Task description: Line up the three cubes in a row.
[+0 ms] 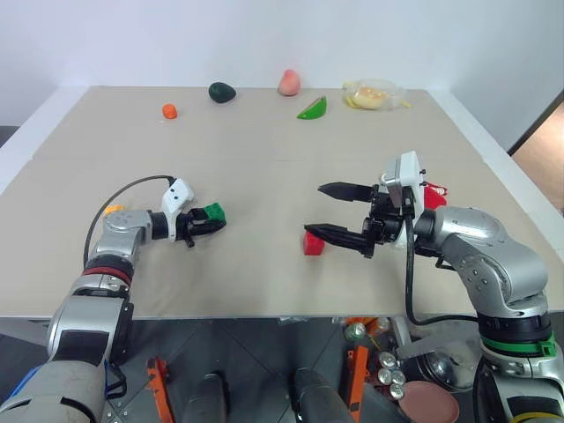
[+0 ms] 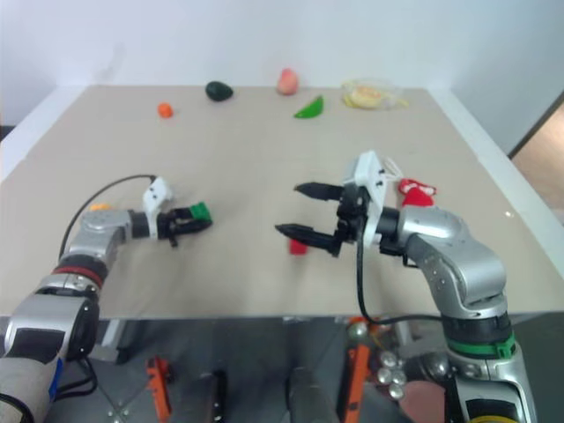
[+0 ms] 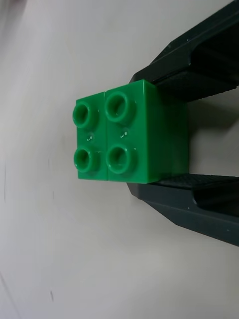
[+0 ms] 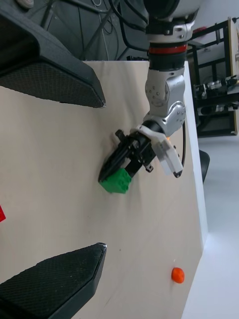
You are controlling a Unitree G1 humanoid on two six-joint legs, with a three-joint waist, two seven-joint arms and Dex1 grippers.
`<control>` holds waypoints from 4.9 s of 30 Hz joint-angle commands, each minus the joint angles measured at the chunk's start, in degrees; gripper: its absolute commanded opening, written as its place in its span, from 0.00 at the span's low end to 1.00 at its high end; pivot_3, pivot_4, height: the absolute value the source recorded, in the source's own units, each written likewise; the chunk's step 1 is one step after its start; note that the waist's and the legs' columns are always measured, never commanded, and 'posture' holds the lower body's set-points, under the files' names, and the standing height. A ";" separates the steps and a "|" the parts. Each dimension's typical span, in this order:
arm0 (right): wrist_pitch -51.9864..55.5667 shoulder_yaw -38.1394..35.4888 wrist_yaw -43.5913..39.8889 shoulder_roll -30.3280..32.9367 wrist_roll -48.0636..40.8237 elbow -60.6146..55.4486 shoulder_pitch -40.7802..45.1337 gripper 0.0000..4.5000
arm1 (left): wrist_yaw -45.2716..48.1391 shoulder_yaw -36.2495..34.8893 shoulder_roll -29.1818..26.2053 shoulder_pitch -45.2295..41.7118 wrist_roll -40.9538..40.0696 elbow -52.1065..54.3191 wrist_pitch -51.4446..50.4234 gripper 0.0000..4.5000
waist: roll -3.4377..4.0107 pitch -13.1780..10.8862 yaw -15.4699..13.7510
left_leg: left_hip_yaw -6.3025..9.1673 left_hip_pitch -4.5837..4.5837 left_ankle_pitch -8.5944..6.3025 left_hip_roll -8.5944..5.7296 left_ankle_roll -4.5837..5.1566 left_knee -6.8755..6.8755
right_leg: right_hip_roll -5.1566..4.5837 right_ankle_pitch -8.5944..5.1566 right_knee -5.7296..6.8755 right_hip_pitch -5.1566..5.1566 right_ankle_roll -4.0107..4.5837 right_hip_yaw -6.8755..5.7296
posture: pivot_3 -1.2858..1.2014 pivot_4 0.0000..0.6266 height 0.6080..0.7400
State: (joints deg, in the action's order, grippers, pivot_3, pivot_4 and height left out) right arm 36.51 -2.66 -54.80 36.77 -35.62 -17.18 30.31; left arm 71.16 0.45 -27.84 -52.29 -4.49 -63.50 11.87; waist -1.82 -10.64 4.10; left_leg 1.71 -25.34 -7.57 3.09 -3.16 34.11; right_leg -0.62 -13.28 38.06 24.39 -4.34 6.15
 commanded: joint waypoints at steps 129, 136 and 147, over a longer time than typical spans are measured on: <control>-8.31 8.16 -15.38 -2.30 5.14 11.50 5.93 1.00 | -68.51 -24.96 8.48 40.00 -12.80 77.29 -40.50 1.00 | -0.05 0.05 0.14 | -0.01 0.21 -0.01 0.31 0.04 0.38 | 0.29 0.15 0.10 -0.16 0.39 0.01 | 0.52 0.24 1.00; -7.09 6.66 -13.21 -1.47 4.37 8.78 3.64 1.00 | -71.10 -26.09 9.47 37.36 -12.51 70.39 -37.97 1.00 | -0.06 0.05 0.09 | -0.01 0.17 -0.02 0.31 0.03 0.35 | 0.29 0.11 0.08 -0.14 0.38 0.02 | 0.52 0.24 1.00; -4.84 4.43 -10.32 0.09 2.74 4.45 0.76 1.00 | -69.98 -23.53 8.46 34.36 -11.22 61.42 -35.61 1.00 | -0.07 0.06 0.10 | -0.01 0.19 -0.02 0.30 0.03 0.35 | 0.30 0.12 0.08 -0.14 0.38 0.02 | 0.52 0.24 1.00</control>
State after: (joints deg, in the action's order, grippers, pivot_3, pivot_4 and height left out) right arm 31.44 3.87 -65.74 36.13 -31.67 -10.12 31.31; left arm 0.92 -22.88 -18.26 -16.84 -16.42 -1.98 -25.30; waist -1.89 -10.58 4.19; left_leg 1.70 -25.15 -7.59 3.39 -3.13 34.46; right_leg -0.32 -13.16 38.14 24.25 -3.96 6.17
